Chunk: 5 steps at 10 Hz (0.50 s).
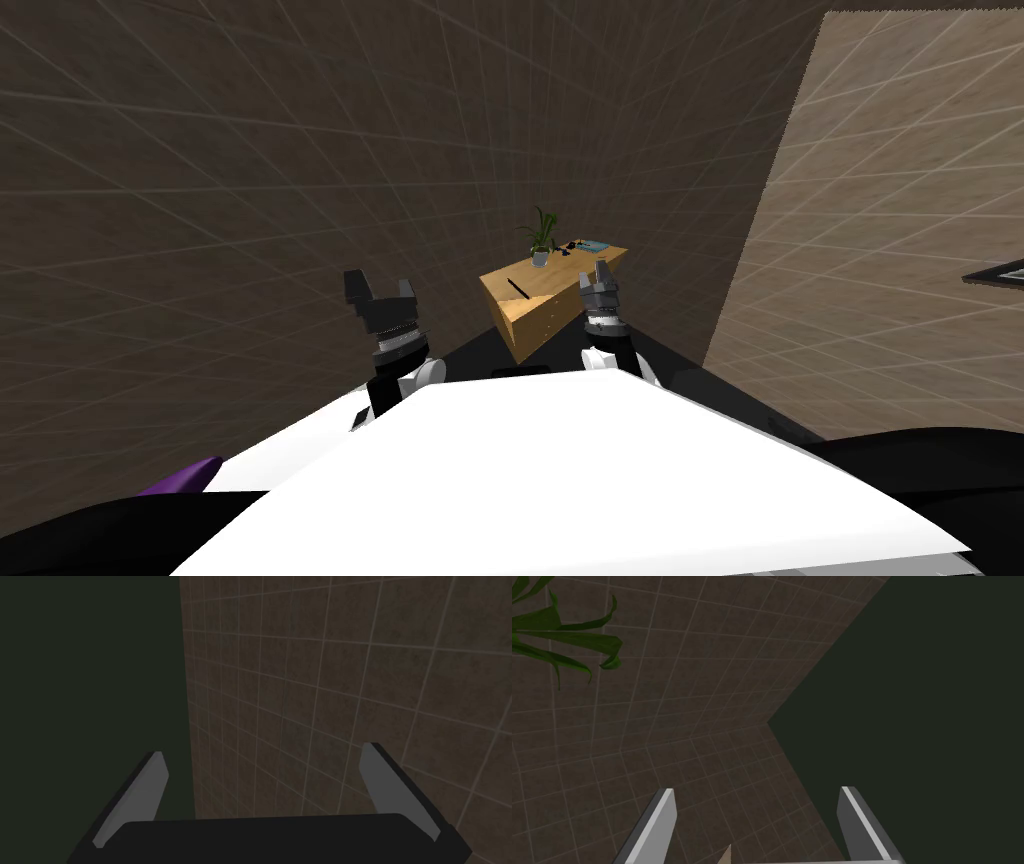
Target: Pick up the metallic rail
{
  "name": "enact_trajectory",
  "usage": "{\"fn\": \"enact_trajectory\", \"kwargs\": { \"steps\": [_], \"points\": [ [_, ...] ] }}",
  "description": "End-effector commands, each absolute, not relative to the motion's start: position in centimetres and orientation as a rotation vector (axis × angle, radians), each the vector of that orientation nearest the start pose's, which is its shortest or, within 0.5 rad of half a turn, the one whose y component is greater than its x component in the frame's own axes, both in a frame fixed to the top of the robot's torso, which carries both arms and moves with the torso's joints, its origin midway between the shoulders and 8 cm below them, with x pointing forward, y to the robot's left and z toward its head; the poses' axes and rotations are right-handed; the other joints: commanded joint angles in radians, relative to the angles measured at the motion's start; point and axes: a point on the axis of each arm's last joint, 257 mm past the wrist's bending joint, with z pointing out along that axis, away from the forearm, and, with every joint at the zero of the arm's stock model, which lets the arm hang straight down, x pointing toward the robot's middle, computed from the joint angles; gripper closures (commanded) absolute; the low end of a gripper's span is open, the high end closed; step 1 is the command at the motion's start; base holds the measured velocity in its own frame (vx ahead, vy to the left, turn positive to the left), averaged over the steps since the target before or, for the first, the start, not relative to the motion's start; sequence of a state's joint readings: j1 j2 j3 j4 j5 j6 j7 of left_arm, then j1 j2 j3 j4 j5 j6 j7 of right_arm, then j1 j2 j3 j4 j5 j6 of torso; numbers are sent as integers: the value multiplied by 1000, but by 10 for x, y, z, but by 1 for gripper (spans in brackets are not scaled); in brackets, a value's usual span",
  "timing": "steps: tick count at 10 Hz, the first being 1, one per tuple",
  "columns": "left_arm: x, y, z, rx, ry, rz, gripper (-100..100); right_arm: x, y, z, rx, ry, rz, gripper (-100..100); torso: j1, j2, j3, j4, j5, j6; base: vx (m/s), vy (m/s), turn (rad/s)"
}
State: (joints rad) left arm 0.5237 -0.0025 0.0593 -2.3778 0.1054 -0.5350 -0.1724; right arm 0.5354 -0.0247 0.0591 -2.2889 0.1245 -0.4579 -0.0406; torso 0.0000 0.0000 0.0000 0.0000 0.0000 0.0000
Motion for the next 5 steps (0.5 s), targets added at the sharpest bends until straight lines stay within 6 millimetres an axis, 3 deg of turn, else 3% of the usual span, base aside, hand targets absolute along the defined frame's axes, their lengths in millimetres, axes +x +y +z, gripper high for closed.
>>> {"fn": "enact_trajectory", "kwargs": {
  "steps": [1, 5],
  "points": [
    [309, 306, 67, -566, 510, -1162, 0, 351, -243, -9, 625, 804, 1291, -100, 0, 0, 0, 0, 0, 0, -30, -16, 23],
    [309, 306, 67, -566, 510, -1162, 0, 346, -235, -66, 637, 979, 1277, -100, -2, 6, 3, 1, 0, 0, -83, -19, 44]
  ]
}}
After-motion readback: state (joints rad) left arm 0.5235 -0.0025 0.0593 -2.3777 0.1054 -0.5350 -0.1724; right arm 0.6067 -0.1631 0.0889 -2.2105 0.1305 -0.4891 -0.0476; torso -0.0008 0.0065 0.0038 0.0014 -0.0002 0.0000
